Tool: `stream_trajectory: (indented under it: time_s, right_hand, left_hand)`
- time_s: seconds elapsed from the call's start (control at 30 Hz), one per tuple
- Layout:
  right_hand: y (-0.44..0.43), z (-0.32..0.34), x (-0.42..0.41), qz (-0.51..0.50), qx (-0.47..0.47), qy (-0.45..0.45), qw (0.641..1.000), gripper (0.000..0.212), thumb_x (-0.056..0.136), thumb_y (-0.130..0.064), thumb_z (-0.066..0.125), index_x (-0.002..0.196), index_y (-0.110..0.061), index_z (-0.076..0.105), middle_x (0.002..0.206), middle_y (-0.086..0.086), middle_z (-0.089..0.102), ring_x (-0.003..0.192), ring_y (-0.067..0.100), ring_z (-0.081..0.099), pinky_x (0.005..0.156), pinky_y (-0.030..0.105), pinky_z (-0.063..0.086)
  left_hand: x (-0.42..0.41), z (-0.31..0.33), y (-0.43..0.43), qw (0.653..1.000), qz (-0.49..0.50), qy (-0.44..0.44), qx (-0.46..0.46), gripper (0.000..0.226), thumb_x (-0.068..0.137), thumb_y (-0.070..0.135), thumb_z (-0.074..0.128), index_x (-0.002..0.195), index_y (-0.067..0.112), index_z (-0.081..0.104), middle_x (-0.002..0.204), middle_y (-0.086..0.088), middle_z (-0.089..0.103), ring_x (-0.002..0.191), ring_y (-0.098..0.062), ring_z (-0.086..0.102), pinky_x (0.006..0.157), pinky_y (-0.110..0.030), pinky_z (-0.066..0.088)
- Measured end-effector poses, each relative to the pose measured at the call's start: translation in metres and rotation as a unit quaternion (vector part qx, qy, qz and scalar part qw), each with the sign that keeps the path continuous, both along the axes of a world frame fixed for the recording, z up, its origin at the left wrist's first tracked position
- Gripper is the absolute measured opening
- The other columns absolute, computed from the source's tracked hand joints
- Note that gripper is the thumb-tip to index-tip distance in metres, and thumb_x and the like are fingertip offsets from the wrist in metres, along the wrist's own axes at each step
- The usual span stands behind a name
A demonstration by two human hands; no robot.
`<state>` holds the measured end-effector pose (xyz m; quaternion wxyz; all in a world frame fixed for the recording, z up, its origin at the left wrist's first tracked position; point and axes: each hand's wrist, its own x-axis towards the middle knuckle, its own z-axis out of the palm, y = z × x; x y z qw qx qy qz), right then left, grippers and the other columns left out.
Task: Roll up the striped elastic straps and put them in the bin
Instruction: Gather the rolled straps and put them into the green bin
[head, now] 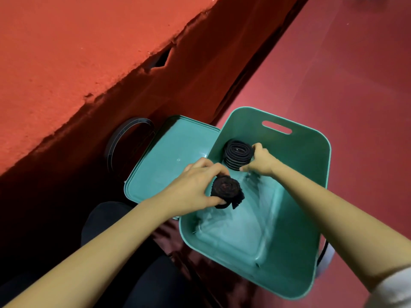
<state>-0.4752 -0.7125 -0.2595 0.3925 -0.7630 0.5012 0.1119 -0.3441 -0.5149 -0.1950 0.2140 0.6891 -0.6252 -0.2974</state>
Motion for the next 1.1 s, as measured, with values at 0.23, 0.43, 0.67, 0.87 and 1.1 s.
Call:
stream_trajectory:
  time_s: [0.23,0.43,0.67,0.87,1.1]
  right_hand:
    - [0.04,0.098,-0.048,0.215,0.065,-0.002,0.974,0.065,0.082,-0.012,0.071,0.136,-0.026,0.037,0.127,-0.007,0.049,0.096,0.017,0.063,0.081,0.032,0.05]
    - [0.088,0.116,-0.066,0.155,0.046,-0.125,0.979,0.061,0.075,-0.044,0.078,0.124,-0.031,0.045,0.109,-0.002,0.06,0.094,0.02,0.063,0.085,0.034,0.05]
    - [0.089,0.112,-0.069,0.108,-0.043,-0.153,0.981,0.04,0.079,-0.027,0.076,0.113,-0.024,0.054,0.093,-0.001,0.065,0.083,0.023,0.062,0.069,0.021,0.044]
    - [0.048,0.09,-0.066,0.077,-0.05,-0.053,0.994,0.038,0.078,-0.024,0.075,0.108,-0.023,0.052,0.094,0.004,0.067,0.076,0.018,0.059,0.066,0.023,0.044]
    - [0.001,0.045,-0.041,0.027,-0.09,0.007,0.996,0.043,0.078,-0.011,0.073,0.114,-0.008,0.05,0.111,0.016,0.063,0.096,0.03,0.058,0.077,0.035,0.045]
  left_hand:
    - [-0.009,0.011,-0.002,0.994,-0.008,-0.089,-0.056,0.048,0.076,0.037,0.076,0.114,0.027,0.048,0.105,0.021,0.048,0.104,0.003,0.036,0.099,-0.021,0.007]
    - [-0.03,0.019,-0.015,0.997,-0.034,0.05,-0.042,0.047,0.075,0.02,0.078,0.11,0.018,0.046,0.102,0.006,0.056,0.087,-0.014,0.053,0.085,-0.032,0.041]
    - [-0.034,0.014,-0.02,0.993,-0.005,0.11,-0.04,0.042,0.077,0.018,0.077,0.106,0.024,0.047,0.101,0.011,0.054,0.083,-0.011,0.054,0.083,-0.031,0.046]
    - [0.002,0.006,-0.015,0.985,0.064,-0.089,-0.135,0.026,0.085,0.031,0.062,0.108,0.02,0.064,0.131,-0.007,0.044,0.11,-0.02,0.04,0.101,-0.032,0.031]
    - [0.016,-0.001,-0.011,0.996,0.07,-0.03,-0.043,0.039,0.089,0.022,0.065,0.127,0.024,0.054,0.142,-0.001,0.032,0.122,-0.014,0.032,0.101,-0.02,0.019]
